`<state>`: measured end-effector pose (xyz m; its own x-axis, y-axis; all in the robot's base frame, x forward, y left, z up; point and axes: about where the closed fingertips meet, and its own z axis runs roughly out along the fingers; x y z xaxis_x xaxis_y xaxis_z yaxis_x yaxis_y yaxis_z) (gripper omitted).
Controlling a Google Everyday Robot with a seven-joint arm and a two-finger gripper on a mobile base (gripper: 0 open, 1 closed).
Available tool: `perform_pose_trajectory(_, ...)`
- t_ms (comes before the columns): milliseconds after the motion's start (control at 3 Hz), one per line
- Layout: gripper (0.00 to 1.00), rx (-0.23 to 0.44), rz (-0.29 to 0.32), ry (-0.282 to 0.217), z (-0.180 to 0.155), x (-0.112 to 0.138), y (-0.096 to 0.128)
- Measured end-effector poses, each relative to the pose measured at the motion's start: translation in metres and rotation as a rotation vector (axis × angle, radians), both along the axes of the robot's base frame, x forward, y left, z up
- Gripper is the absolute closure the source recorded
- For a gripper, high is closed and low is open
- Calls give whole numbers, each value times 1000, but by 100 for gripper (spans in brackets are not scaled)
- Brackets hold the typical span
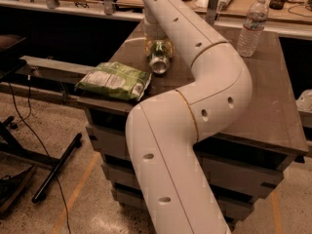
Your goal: Place green can upright
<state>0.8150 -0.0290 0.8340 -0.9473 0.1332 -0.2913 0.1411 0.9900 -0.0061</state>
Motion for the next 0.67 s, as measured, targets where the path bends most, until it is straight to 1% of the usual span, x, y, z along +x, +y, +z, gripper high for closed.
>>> perform_pose_trajectory(333,93,1,1,-4,0,2,1)
perform_pose_trajectory(667,100,-1,8,-18,4,3,0)
